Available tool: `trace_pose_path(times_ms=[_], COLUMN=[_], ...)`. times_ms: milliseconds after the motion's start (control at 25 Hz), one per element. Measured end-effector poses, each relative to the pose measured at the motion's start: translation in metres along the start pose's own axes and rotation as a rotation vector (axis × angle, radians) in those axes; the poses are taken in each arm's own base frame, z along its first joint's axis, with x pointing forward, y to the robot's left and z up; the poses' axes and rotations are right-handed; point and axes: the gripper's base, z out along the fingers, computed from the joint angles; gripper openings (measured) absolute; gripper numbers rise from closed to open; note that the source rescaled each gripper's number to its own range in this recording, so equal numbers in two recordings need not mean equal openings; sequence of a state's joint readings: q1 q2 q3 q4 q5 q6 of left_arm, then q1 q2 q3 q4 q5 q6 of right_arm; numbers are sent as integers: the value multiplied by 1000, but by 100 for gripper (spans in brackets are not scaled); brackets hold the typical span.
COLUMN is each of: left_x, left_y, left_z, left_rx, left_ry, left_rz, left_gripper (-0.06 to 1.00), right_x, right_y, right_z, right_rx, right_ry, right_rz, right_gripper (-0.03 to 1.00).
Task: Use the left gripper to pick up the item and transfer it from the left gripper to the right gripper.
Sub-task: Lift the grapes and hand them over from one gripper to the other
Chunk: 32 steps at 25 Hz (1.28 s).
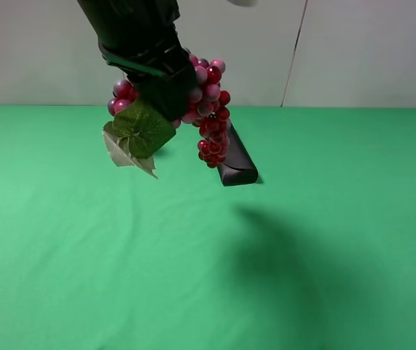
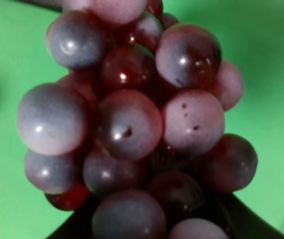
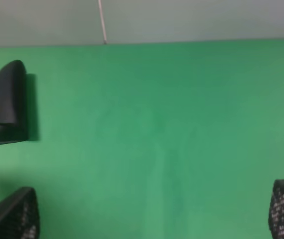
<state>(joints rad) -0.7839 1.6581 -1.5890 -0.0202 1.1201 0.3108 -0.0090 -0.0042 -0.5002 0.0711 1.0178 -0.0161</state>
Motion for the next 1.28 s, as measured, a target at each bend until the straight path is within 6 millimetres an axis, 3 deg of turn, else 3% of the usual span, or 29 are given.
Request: trace_pose_path(times_ms=[240, 520, 840, 1280], left_x=[-4, -7, -8, -11], left_y=[-6, -12, -12, -11], left_z=[1, 0, 0, 0], left_rx=[68, 123, 119, 100], left_ry=[-51, -101, -107, -137], left_rz=[184, 351, 371, 376], left_gripper=[0, 0, 0, 0], right_x=[-2, -19, -56, -72], right_y=[6, 14, 27, 36], right_z=[2, 29, 63, 113], right_rx=[-64, -169, -330, -482], right_ry=[14, 139, -16, -39], right_rz=[-29, -80, -132, -243], right_gripper=[100, 100, 100, 100])
